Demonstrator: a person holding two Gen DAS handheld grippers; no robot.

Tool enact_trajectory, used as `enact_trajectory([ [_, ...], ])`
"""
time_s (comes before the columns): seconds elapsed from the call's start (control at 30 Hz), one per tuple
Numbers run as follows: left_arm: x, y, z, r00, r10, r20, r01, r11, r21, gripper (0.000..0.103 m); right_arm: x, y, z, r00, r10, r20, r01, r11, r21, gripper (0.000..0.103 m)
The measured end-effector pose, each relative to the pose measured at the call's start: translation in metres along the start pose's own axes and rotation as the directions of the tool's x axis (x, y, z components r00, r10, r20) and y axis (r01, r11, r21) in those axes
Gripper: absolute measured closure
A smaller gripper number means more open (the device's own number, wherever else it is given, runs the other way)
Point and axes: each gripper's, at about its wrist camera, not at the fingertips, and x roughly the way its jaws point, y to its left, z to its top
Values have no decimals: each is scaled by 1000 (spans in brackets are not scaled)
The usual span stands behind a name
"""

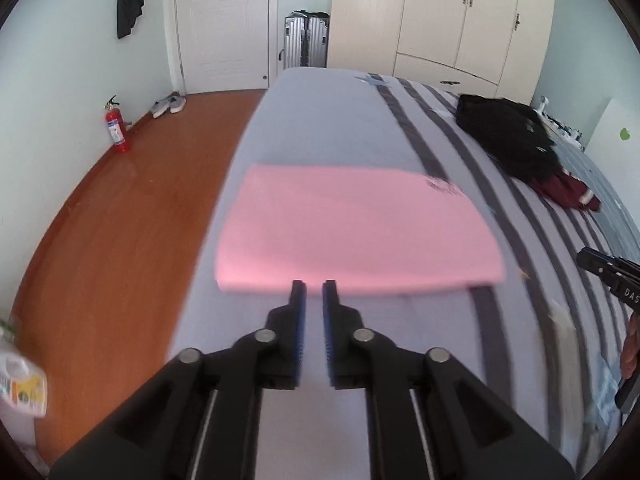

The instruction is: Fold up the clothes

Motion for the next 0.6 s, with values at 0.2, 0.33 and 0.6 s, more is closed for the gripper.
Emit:
enact_trajectory([
  [0.2,-76,-48,-40,999,25,44,-22,998,-67,47,-71,4,-47,999,49,7,-48,998,-41,62],
  [0.33,-128,-84,-68,995,74,67,-68,993,-95,29,-112,-5,-69,995,91,25,-90,994,-57,51],
  [0.6,-209,-148,-125,985,148,91,-126,968,-216,6,-187,-28,-101,987,158,33,-154,983,-98,20],
])
